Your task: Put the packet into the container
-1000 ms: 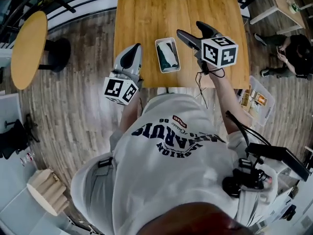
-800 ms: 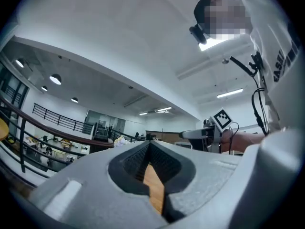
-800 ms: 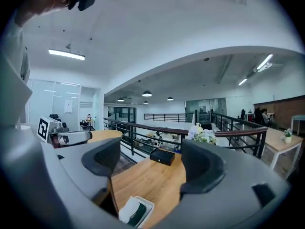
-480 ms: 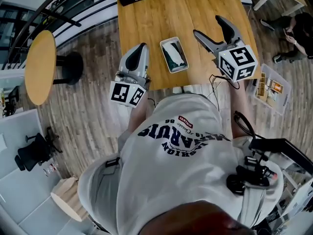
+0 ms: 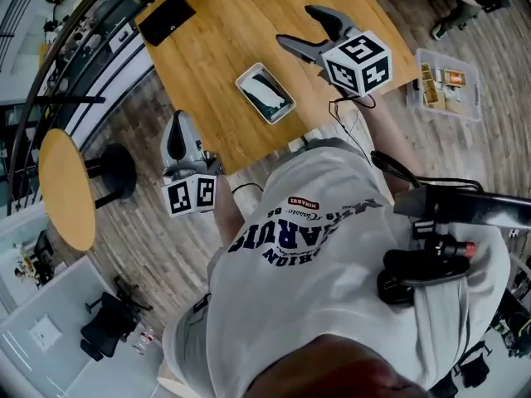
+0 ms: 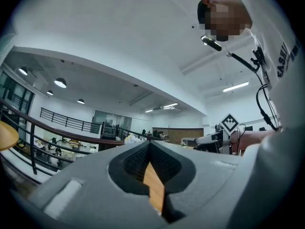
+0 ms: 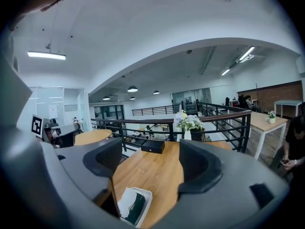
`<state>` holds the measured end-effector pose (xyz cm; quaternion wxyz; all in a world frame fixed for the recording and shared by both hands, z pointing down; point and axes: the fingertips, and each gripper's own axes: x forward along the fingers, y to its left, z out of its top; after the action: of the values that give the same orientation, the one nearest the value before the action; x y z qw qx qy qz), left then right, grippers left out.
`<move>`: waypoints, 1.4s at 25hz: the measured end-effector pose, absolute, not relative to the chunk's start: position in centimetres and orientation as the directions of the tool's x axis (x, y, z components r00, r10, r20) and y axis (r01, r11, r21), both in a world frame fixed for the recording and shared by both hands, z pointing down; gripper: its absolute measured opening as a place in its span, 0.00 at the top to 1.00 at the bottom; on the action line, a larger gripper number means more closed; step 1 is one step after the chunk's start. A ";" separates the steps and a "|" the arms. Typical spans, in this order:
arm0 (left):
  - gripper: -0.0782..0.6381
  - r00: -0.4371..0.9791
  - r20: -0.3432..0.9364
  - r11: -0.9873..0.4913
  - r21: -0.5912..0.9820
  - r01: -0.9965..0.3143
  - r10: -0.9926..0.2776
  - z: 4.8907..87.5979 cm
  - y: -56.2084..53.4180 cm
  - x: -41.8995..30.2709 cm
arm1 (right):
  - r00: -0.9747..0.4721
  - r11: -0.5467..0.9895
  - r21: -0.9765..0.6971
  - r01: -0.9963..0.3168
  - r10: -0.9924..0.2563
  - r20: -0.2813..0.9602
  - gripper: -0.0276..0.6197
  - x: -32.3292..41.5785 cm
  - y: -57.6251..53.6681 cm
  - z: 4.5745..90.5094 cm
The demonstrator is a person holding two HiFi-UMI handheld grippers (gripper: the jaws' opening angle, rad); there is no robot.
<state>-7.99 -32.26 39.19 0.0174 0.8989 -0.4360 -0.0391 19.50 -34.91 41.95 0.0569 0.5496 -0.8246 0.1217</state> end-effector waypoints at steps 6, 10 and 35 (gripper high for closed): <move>0.90 0.649 -0.041 -0.648 0.139 -0.749 -0.759 41.8 -32.8 -8.3 | -0.344 0.322 -0.124 -0.939 -0.901 0.266 0.41 19.8 -33.7 42.7; 0.90 0.680 -0.062 -0.680 0.157 -0.716 -0.731 43.2 -32.5 -6.8 | -0.325 0.308 -0.106 -0.946 -0.903 0.280 0.45 20.4 -32.5 43.4; 0.90 0.741 -0.095 -0.747 0.135 -0.651 -0.664 43.8 -24.8 -1.6 | -0.257 0.238 -0.184 -0.954 -0.963 0.087 0.81 23.7 -24.4 41.7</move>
<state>-1.62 -24.78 43.77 0.0466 0.9320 -0.3529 -0.0687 23.70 -24.41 41.69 -0.0219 0.6093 -0.7863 0.1001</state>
